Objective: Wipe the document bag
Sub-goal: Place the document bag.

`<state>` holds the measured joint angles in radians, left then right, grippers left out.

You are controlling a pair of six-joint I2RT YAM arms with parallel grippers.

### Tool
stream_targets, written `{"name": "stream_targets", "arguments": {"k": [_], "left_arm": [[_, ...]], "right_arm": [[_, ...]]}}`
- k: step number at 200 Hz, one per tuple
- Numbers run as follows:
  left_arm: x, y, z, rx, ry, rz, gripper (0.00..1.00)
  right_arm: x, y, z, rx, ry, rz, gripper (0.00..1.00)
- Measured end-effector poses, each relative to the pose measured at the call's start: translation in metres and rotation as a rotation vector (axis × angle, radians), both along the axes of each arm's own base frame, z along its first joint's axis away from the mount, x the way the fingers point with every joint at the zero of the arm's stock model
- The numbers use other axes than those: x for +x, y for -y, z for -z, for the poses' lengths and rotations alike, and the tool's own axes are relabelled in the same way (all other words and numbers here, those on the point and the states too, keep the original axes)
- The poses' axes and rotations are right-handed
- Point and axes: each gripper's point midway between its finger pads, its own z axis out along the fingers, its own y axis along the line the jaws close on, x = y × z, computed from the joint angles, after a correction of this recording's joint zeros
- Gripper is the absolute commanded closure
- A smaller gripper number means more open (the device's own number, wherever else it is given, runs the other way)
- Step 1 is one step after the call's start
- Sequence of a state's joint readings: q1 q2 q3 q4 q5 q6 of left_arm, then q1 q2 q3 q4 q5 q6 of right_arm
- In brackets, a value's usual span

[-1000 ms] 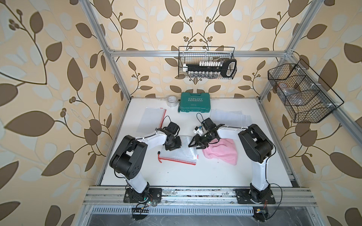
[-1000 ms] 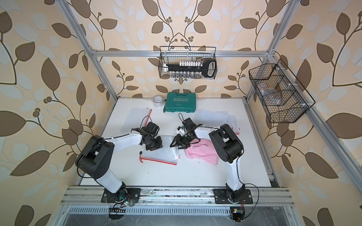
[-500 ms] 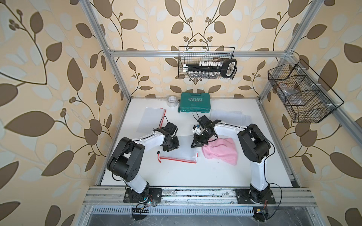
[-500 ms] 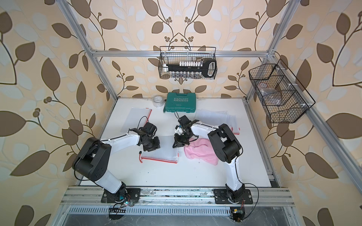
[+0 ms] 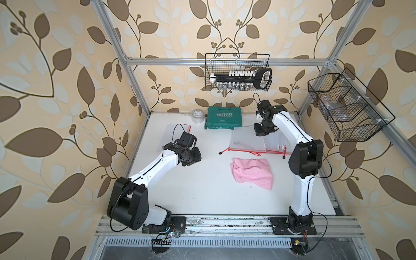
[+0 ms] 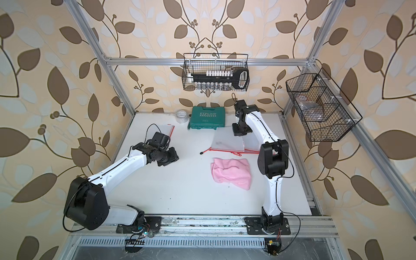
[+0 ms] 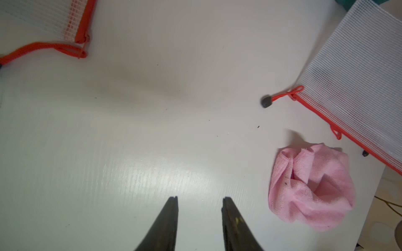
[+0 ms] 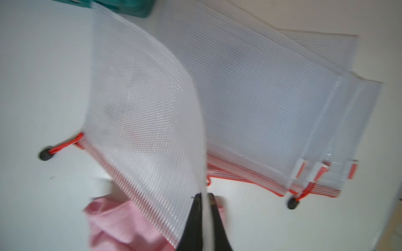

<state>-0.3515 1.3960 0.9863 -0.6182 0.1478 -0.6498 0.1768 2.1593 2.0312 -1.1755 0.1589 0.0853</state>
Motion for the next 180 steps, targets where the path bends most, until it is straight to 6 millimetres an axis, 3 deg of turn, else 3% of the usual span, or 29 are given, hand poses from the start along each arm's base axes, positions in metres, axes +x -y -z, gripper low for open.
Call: {"name": "stream_targets", "arguments": {"k": [23,41,60,84,111,180], "left_arm": [[-0.001,0.0,0.002,0.011,-0.024,0.004,0.63],[0.003,0.001,-0.002,0.013,-0.017,0.009,0.63],[0.006,0.001,-0.005,0.015,-0.008,0.008,0.63],[0.007,-0.005,-0.004,0.029,-0.014,-0.007,0.63],[0.006,-0.009,-0.001,0.04,-0.029,-0.017,0.63],[0.01,-0.011,0.014,0.058,-0.076,-0.025,0.63]], "right_arm": [[0.012,0.044,0.037,-0.145,-0.06,-0.003,1.0],[0.021,0.072,0.053,-0.222,-0.084,-0.009,1.0],[0.033,0.096,0.053,-0.278,-0.066,-0.008,1.0],[0.05,0.117,0.037,-0.306,-0.005,0.01,1.0],[0.059,0.118,0.032,-0.301,0.028,-0.003,1.0],[0.051,0.091,0.067,-0.263,-0.044,-0.132,1.0]]}}
